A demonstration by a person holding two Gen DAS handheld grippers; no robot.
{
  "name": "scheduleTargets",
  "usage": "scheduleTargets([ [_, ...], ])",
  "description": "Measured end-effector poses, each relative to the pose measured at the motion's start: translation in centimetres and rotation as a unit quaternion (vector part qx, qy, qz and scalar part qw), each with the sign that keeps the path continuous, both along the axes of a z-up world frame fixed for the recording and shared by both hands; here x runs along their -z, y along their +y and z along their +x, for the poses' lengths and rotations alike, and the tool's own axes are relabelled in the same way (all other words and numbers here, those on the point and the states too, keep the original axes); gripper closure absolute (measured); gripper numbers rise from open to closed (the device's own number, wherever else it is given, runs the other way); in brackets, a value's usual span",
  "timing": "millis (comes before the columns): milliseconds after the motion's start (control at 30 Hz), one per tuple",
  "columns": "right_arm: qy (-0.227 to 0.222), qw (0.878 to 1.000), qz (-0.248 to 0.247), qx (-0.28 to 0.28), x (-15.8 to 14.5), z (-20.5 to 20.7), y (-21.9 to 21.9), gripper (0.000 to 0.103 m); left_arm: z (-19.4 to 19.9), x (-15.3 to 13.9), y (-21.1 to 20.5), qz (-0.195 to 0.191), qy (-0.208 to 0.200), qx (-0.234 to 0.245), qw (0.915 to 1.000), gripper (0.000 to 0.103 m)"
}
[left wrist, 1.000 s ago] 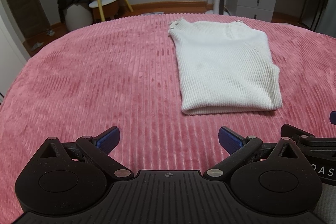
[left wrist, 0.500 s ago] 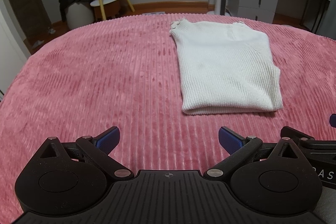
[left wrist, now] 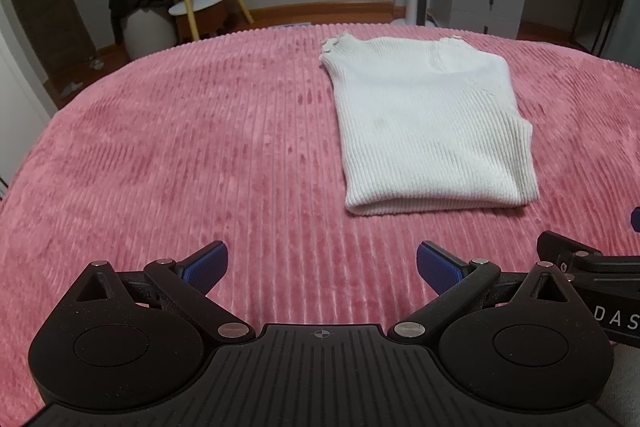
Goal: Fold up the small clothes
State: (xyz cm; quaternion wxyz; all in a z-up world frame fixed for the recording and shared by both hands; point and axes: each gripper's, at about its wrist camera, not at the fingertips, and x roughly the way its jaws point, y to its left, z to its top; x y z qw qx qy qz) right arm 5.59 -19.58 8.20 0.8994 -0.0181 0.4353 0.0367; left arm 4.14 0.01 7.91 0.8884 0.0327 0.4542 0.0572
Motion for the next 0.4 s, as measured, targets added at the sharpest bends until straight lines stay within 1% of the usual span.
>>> scheduleTargets([
  [133, 0.0, 1.0, -0.004, 0.0, -0.04, -0.04, 0.11, 0.004, -0.08, -0.04, -0.04, 0.005, 0.0, 0.001, 1.0, 0.0],
  [400, -0.004, 1.0, -0.008, 0.002, -0.33, -0.29, 0.16, 0.004, -0.3, -0.25, 0.05, 0.0, -0.002, 0.002, 1.0, 0.0],
])
